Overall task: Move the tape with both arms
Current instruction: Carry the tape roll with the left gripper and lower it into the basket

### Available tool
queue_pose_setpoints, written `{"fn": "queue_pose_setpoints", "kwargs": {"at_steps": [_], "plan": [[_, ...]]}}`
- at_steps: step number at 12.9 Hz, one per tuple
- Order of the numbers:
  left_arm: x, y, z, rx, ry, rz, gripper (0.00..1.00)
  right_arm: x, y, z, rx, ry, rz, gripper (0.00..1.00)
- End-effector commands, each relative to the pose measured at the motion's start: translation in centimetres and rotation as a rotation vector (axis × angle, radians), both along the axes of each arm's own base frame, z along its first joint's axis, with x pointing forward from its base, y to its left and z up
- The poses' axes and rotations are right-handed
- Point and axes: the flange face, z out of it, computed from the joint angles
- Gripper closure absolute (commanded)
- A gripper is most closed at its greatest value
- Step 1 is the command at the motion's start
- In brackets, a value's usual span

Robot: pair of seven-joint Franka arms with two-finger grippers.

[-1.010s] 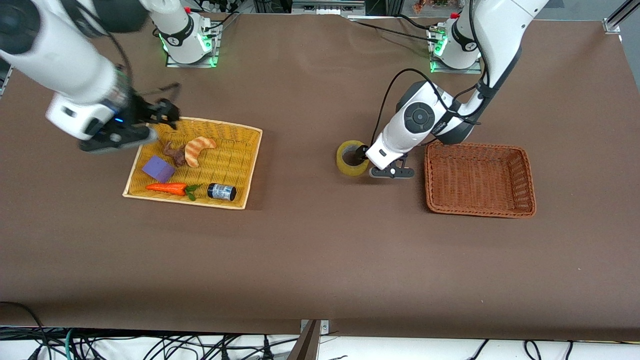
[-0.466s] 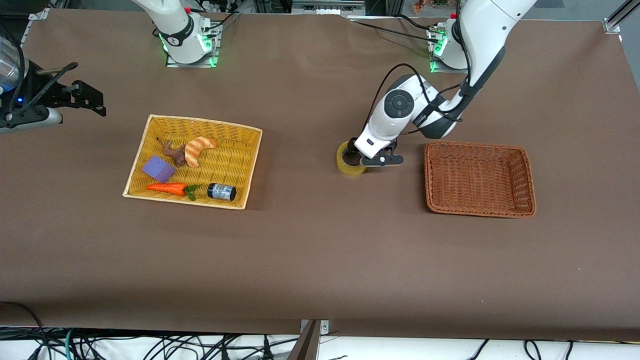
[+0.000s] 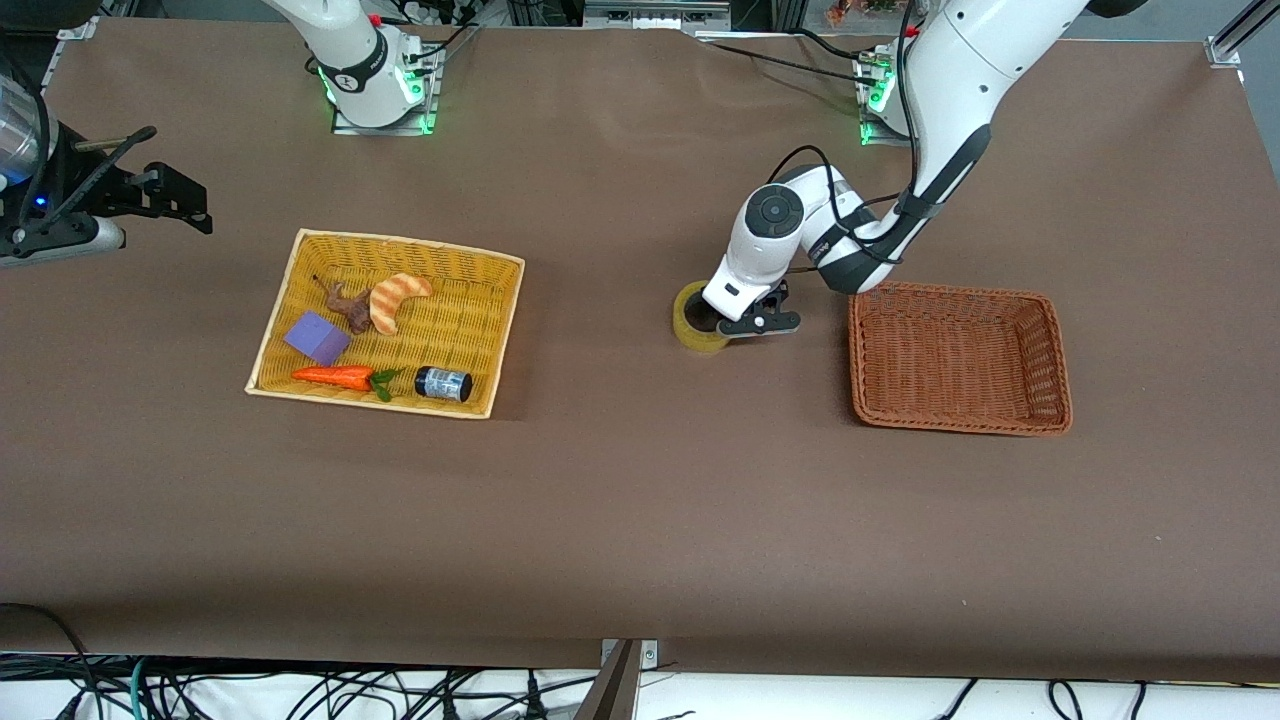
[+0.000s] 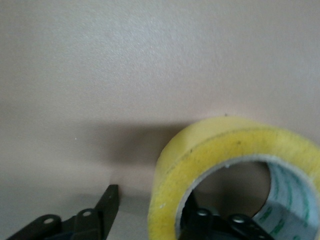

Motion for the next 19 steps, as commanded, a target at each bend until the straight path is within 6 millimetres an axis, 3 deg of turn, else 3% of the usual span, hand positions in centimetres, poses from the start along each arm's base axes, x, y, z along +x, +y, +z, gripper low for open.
{"fn": "queue_pose_setpoints", "kwargs": {"at_steps": [1, 5, 7, 9, 11, 12, 14, 16, 19], "plan": [[1.7, -0.3, 1.0, -0.008, -0.028, 0.054, 1.0, 0.3, 0.7, 0.6, 0.013, -0.01, 0.003, 0.0], [3.5, -0.1, 3.7, 0.027, 0.012, 0.023, 1.0, 0.8, 0.1, 0.7, 0.007, -0.013, 0.002, 0.0], [7.6, 1.6, 9.7, 0.082, 0.161, -0.167, 1.0, 0.8, 0.0, 0.9, 0.004, -0.018, 0.0, 0.0], [11.8, 5.6, 16.2, 0.114, 0.272, -0.29, 1.0, 0.9, -0.2, 0.9, 0.002, -0.018, -0.003, 0.0], [14.5, 11.5, 18.6, 0.132, 0.314, -0.388, 1.0, 0.9, -0.2, 1.0, 0.002, -0.024, -0.004, 0.0], [15.7, 15.1, 19.1, 0.139, 0.313, -0.431, 1.0, 0.9, -0.2, 1.0, 0.004, -0.026, -0.004, 0.0], [16.9, 21.3, 18.2, 0.139, 0.342, -0.502, 1.0, 0.9, -0.2, 1.1, 0.006, -0.03, -0.014, 0.0], [16.9, 25.4, 17.2, 0.135, 0.344, -0.545, 1.0, 1.0, -0.3, 1.1, 0.005, -0.032, -0.015, 0.0], [14.7, 30.4, 13.1, 0.09, 0.282, -0.588, 1.0, 1.1, -0.7, 1.6, 0.007, -0.043, -0.023, 0.0]]}}
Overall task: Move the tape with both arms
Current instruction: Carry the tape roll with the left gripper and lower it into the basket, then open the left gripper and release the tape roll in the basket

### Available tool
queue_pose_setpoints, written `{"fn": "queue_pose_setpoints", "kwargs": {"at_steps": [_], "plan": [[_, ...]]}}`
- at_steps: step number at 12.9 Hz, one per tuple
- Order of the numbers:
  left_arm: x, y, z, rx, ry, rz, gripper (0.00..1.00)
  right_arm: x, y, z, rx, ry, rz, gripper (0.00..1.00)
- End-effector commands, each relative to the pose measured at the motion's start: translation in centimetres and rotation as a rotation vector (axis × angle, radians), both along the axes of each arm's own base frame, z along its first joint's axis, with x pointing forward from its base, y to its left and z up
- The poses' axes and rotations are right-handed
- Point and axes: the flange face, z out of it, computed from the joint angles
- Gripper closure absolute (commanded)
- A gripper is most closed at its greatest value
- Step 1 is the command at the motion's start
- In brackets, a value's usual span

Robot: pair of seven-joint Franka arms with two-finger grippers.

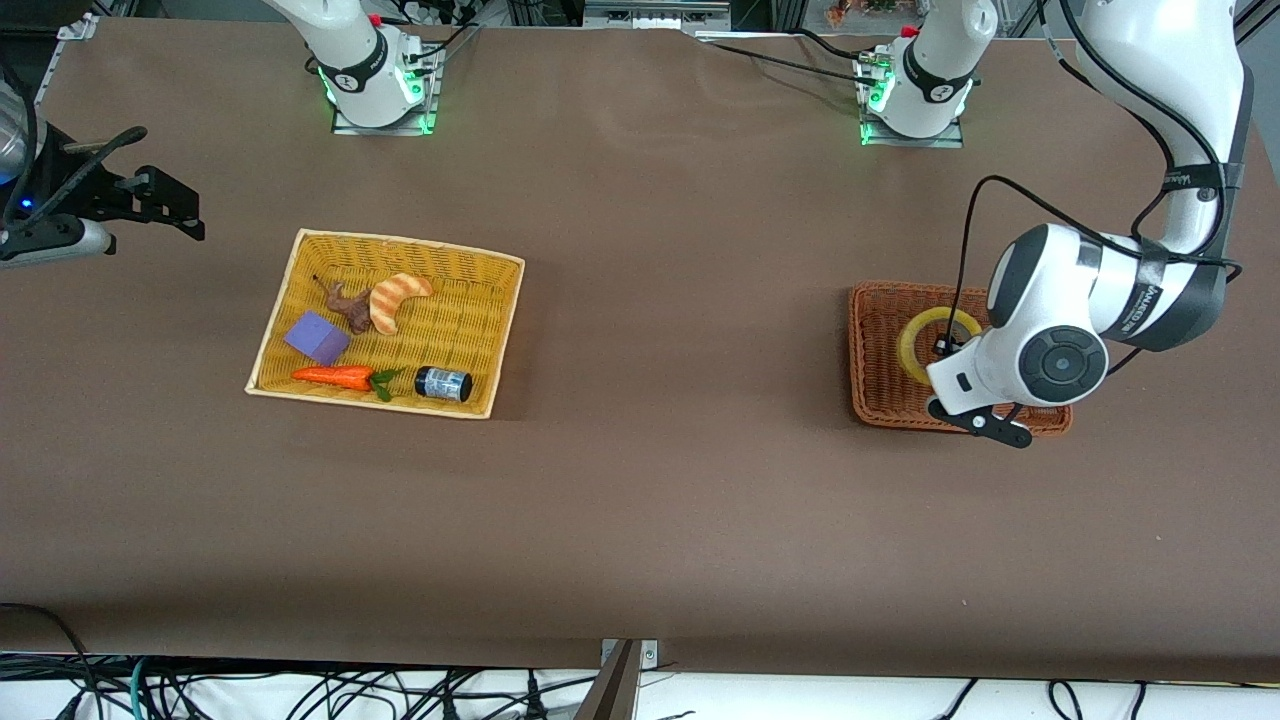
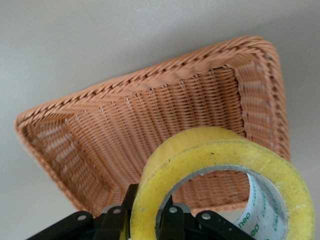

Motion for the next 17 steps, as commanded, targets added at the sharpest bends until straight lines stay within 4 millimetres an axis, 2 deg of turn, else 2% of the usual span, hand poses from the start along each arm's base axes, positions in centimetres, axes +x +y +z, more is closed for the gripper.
{"fn": "queue_pose_setpoints", "kwargs": {"at_steps": [1, 2, 3, 5, 7, 10, 12, 13, 14, 15, 17], "plan": [[-3.8, 3.4, -2.2, -0.082, -0.053, -0.058, 1.0, 0.3, -0.4, 0.8, 0.008, -0.013, -0.015, 0.0], [-4.3, 4.9, -3.5, -0.093, -0.072, -0.058, 1.0, 0.4, -0.4, 0.7, 0.008, -0.012, -0.015, 0.0], [-4.9, 5.3, -4.6, -0.099, -0.092, -0.065, 1.0, 0.3, -0.4, 0.8, 0.008, -0.013, -0.014, 0.0], [-6.6, 5.5, -7.7, -0.117, -0.15, -0.075, 1.0, 0.4, -0.5, 0.7, 0.006, -0.012, -0.016, 0.0], [-7.4, 5.7, -10.1, -0.132, -0.199, -0.08, 1.0, 0.3, -0.4, 0.7, 0.006, -0.01, -0.014, 0.0], [-7.0, 5.6, -10.2, -0.131, -0.206, -0.065, 1.0, 0.3, -0.4, 0.7, 0.006, -0.01, -0.014, 0.0], [-6.1, 5.6, -8.9, -0.126, -0.197, -0.043, 0.17, 0.3, -0.4, 0.7, 0.006, -0.01, -0.014, 0.0], [-5.5, 5.6, -7.6, -0.148, -0.175, 0.006, 0.0, 0.3, -0.4, 0.7, 0.006, -0.01, -0.014, 0.0], [-4.7, 5.5, -6.1, -0.175, -0.141, 0.048, 0.0, 0.3, -0.4, 0.7, 0.006, -0.01, -0.014, 0.0], [-3.4, 5.5, -3.6, -0.186, -0.109, 0.078, 0.0, 0.3, -0.4, 0.7, 0.006, -0.01, -0.014, 0.0], [-0.7, 5.3, 3.5, -0.193, -0.058, 0.108, 0.0, 0.3, -0.5, 0.7, 0.006, -0.01, -0.016, 0.0]]}}
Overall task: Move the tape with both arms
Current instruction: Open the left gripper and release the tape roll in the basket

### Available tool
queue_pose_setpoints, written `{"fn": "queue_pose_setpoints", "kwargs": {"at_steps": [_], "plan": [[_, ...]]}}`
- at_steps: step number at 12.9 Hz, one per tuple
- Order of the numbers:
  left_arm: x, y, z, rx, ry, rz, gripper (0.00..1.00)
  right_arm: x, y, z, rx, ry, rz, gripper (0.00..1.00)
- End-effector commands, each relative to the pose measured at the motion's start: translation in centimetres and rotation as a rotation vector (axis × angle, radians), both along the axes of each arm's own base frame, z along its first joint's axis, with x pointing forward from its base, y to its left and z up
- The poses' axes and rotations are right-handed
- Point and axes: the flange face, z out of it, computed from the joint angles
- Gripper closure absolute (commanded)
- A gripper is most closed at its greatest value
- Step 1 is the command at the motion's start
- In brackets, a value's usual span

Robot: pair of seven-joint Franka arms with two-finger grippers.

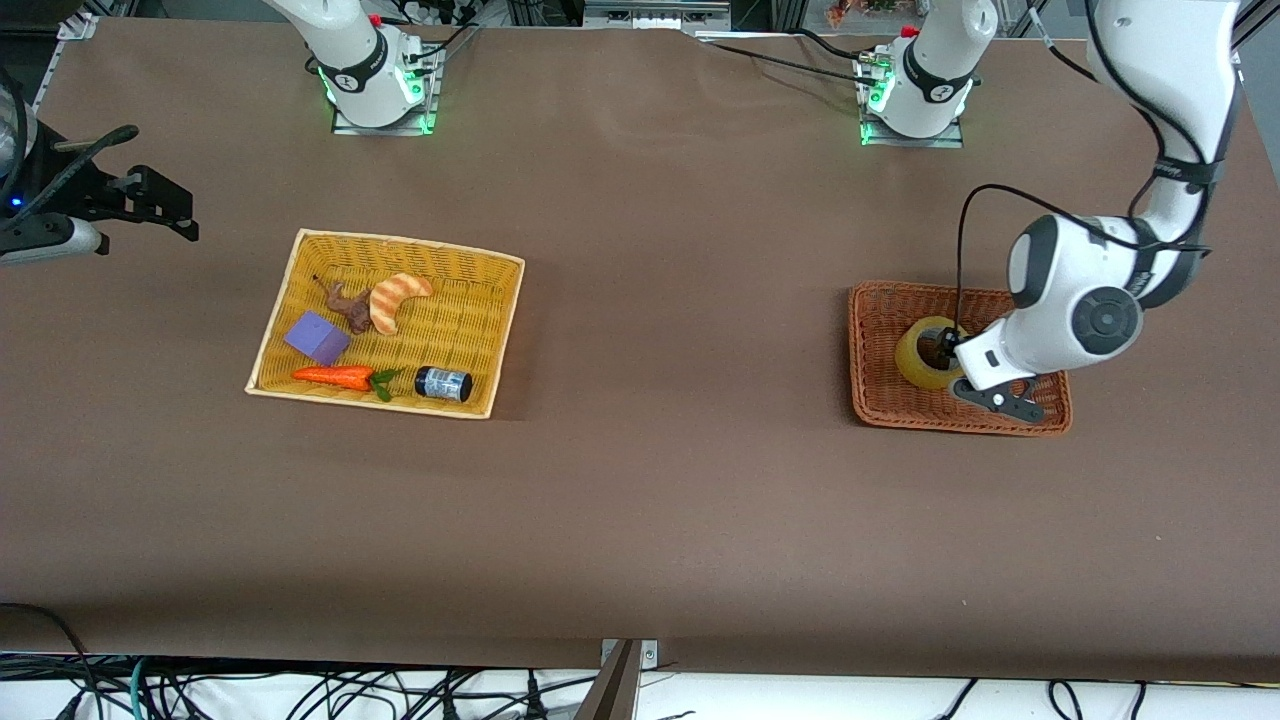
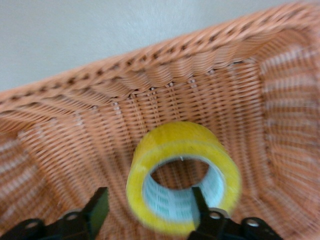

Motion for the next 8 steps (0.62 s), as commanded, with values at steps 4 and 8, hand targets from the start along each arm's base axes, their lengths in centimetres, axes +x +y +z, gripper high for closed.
{"fn": "queue_pose_setpoints", "kwargs": {"at_steps": [4, 8], "plan": [[3.7, -0.2, 18.6, 0.032, 0.072, 0.192, 0.0, 0.3, -0.2, 0.5, 0.006, -0.006, -0.011, 0.0], [0.5, -0.2, 27.8, 0.071, -0.024, 0.302, 0.0, 0.3, -0.1, 0.5, 0.006, -0.006, -0.009, 0.0]]}}
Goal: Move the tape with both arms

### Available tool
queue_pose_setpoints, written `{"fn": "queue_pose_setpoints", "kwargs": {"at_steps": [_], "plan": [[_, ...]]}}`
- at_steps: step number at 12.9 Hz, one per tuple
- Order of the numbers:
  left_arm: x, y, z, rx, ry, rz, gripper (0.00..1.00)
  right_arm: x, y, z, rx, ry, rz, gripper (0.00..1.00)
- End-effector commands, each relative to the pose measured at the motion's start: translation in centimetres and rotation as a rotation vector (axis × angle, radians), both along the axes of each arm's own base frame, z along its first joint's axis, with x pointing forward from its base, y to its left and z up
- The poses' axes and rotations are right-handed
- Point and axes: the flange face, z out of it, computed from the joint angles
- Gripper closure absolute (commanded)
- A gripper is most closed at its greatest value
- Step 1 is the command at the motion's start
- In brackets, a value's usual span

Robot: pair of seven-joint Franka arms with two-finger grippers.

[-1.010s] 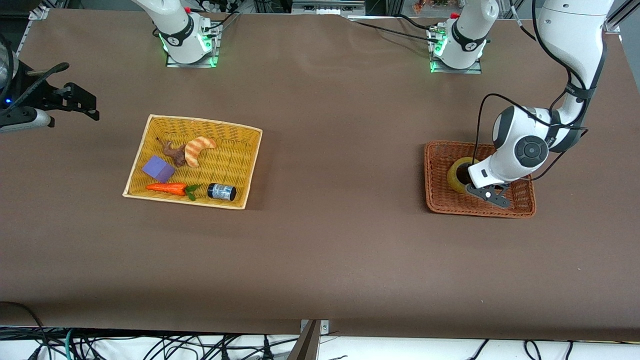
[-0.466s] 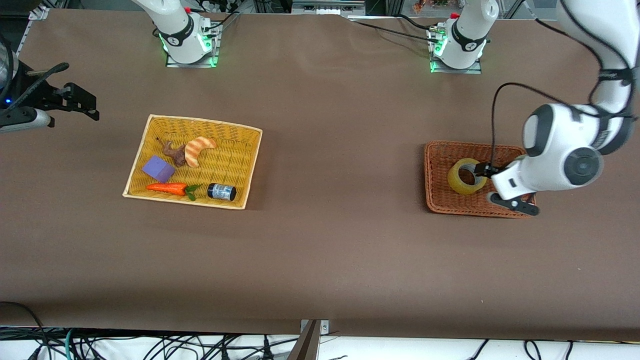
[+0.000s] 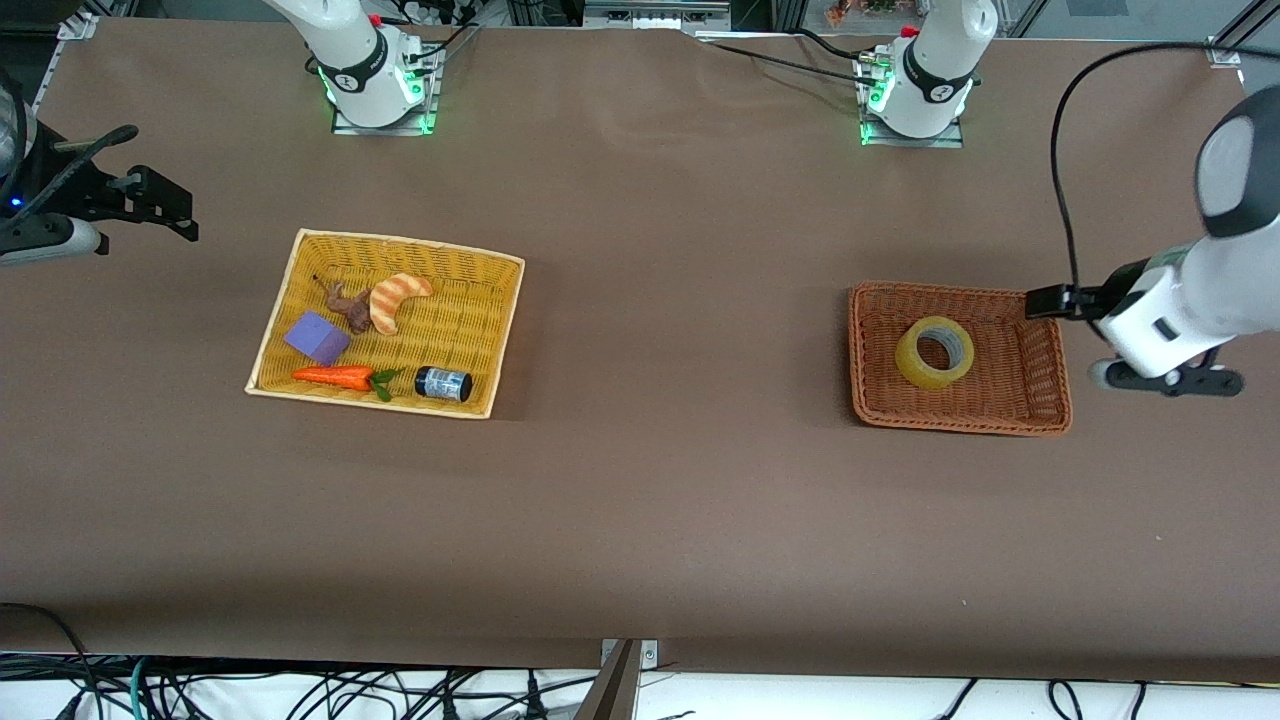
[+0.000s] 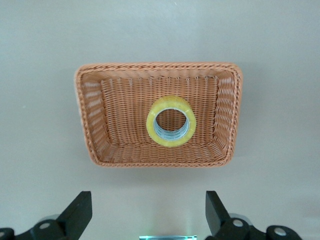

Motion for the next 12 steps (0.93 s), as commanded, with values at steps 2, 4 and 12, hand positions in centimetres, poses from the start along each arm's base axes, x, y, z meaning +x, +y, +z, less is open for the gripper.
{"fn": "queue_pose_setpoints", "kwargs": {"at_steps": [2, 4, 12], "plan": [[-2.1, 0.1, 4.8, 0.004, -0.054, 0.027, 0.0, 0.2, -0.1, 0.5, 0.005, -0.006, -0.007, 0.0], [-4.8, 0.2, 7.8, -0.008, -0.086, 0.021, 0.0, 0.2, -0.1, 0.5, 0.005, -0.006, -0.009, 0.0], [-5.1, -0.7, 6.1, -0.085, -0.103, 0.012, 0.0, 0.2, -0.1, 0.6, 0.007, -0.005, -0.009, 0.0]]}}
